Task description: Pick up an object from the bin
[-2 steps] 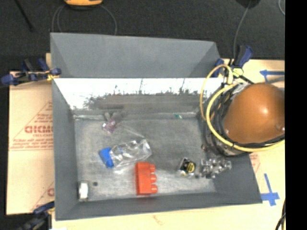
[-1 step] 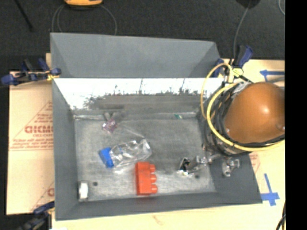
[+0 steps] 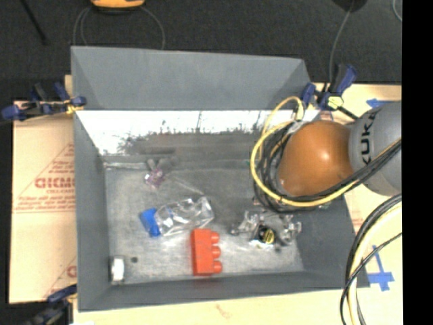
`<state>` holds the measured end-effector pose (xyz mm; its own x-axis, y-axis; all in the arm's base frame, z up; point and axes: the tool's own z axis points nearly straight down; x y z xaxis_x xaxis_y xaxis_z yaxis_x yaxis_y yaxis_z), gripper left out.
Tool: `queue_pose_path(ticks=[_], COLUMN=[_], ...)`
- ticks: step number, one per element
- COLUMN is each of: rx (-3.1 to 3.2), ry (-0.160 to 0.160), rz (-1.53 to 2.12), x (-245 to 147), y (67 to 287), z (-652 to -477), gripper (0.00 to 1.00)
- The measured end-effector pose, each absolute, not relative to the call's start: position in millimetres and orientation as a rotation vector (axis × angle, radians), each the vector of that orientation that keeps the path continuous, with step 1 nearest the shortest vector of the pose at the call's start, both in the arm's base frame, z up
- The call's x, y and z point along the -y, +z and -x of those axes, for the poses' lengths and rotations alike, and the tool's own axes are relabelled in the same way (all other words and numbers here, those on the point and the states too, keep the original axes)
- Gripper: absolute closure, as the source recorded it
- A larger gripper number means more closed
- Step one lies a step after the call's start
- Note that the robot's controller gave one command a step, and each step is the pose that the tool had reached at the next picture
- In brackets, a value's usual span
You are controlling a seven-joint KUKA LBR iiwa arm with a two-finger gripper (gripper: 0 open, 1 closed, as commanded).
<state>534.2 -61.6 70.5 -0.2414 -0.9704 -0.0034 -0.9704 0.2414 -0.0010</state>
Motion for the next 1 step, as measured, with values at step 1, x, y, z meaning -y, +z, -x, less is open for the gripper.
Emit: queue_pose_path(ticks=[1], rx=[-2.466], ry=[-0.008], rz=[1.932], x=[62.2], y=[75.1], z=[-536.3], gripper=[1.0])
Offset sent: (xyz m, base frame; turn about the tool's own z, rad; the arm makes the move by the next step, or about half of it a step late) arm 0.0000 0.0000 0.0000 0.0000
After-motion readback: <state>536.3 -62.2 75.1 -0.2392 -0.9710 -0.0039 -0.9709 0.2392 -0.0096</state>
